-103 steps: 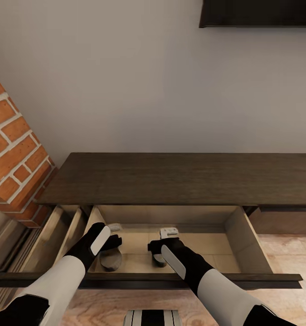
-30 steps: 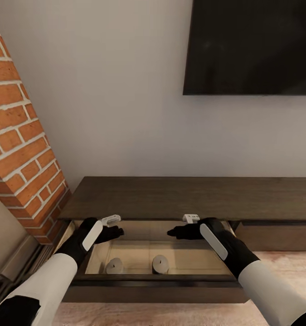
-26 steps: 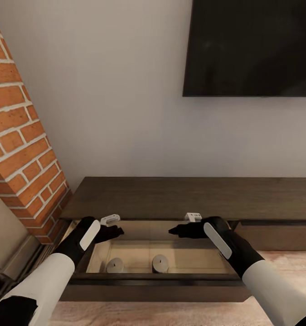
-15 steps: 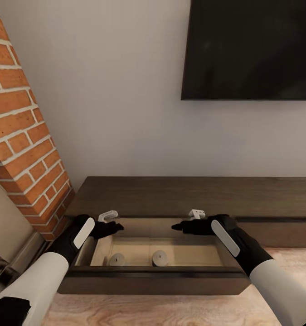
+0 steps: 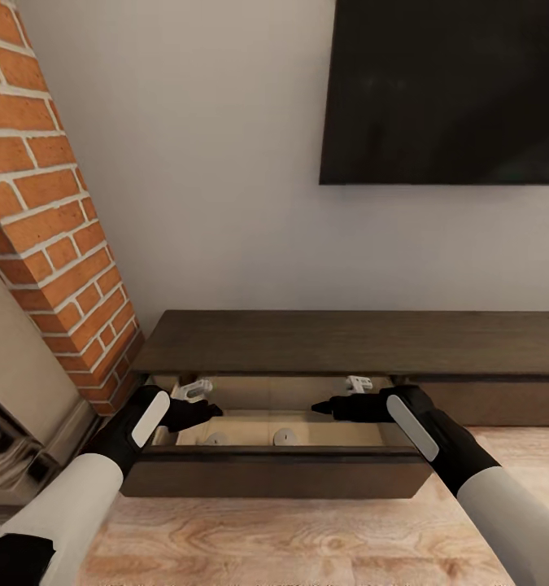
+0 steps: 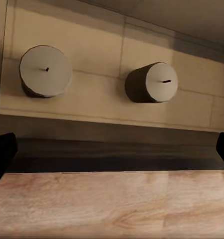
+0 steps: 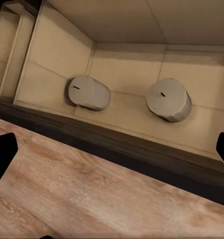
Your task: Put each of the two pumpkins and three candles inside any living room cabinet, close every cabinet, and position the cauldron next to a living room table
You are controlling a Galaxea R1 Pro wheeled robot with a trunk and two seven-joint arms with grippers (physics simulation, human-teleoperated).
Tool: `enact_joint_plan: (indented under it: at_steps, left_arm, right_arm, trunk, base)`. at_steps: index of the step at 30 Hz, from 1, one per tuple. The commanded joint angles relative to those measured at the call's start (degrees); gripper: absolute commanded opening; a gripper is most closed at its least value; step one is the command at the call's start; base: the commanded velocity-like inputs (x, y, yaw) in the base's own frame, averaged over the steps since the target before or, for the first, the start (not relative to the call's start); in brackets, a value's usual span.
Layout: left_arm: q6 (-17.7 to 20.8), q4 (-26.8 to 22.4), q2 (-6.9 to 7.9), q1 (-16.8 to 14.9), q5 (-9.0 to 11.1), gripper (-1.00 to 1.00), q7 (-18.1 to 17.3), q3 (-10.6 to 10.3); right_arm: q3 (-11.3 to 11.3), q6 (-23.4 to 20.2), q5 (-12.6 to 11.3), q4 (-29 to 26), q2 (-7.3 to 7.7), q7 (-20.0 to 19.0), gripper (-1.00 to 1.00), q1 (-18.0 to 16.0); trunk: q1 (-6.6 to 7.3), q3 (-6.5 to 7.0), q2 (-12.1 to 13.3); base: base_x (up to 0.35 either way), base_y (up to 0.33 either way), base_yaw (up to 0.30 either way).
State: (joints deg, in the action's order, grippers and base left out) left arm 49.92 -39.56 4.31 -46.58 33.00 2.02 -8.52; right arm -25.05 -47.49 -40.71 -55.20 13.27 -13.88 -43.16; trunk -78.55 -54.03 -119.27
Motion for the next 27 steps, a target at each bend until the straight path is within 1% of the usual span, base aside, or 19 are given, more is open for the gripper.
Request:
enact_joint_plan:
  at_steps: [1, 4, 8, 14, 19, 24, 25, 27]
  left_arm:
    - [0.0, 0.0, 0.00, 0.0, 0.0, 1.00, 0.0, 0.0]
    - [0.0, 0.0, -0.02, 0.0, 0.0, 1.00, 0.0, -0.1]
    - [-0.1, 0.0, -0.03, 0.0, 0.0, 1.00, 0.0, -0.1]
    - [-0.1, 0.1, -0.05, 0.0, 0.0, 1.00, -0.2, -0.1]
    - [-0.1, 0.5, -0.05, 0.0, -0.2, 1.00, -3.1, -0.3]
    - [0.0, 0.6, -0.13, 0.0, -0.2, 1.00, -3.5, -0.7]
    - [0.0, 0.4, -0.05, 0.0, -0.2, 1.00, -3.6, -0.8]
    - [0.0, 0.3, -0.07, 0.1, -0.2, 1.00, -3.7, -0.8]
  right_arm:
    - [0.0, 0.0, 0.0, 0.0, 0.00, 0.0, 1.00, 0.0]
    - [0.0, -0.4, 0.0, 0.0, 0.00, 0.0, 1.00, 0.0]
    - [0.1, -3.3, 0.0, -0.1, 0.00, 0.0, 1.00, 0.0]
    - [0.1, -4.5, -0.1, -0.1, 0.00, 0.0, 1.00, 0.0]
    - [0.1, -9.1, -0.1, -0.1, 0.00, -0.1, 1.00, 0.0]
    - [0.1, -9.9, -0.2, -0.1, 0.09, -0.2, 1.00, 0.0]
    - [0.1, -10.0, -0.2, -0.1, 0.46, -0.3, 1.00, 0.0]
    - [0.1, -10.0, -0.2, -0.1, 0.59, -0.3, 1.00, 0.0]
  trunk:
    - [0.23, 0.18, 0.4]
    - [0.23, 0.18, 0.4]
    - [0.23, 0.18, 0.4]
    - [1.54, 1.26, 2.8]
    - [2.64, 2.16, 4.8]
    - [3.74, 3.06, 6.8]
    - [3.74, 3.06, 6.8]
    - [3.74, 3.06, 6.8]
  base:
    - [-0.050, 0.000, 0.000]
    - [-0.020, 0.000, 0.000]
    - [-0.004, 0.000, 0.000]
    - [0.000, 0.000, 0.000]
    - [0.000, 0.000, 0.000]
    - [0.000, 0.000, 0.000]
    - [0.000, 0.000, 0.000]
    - [0.000, 0.000, 0.000]
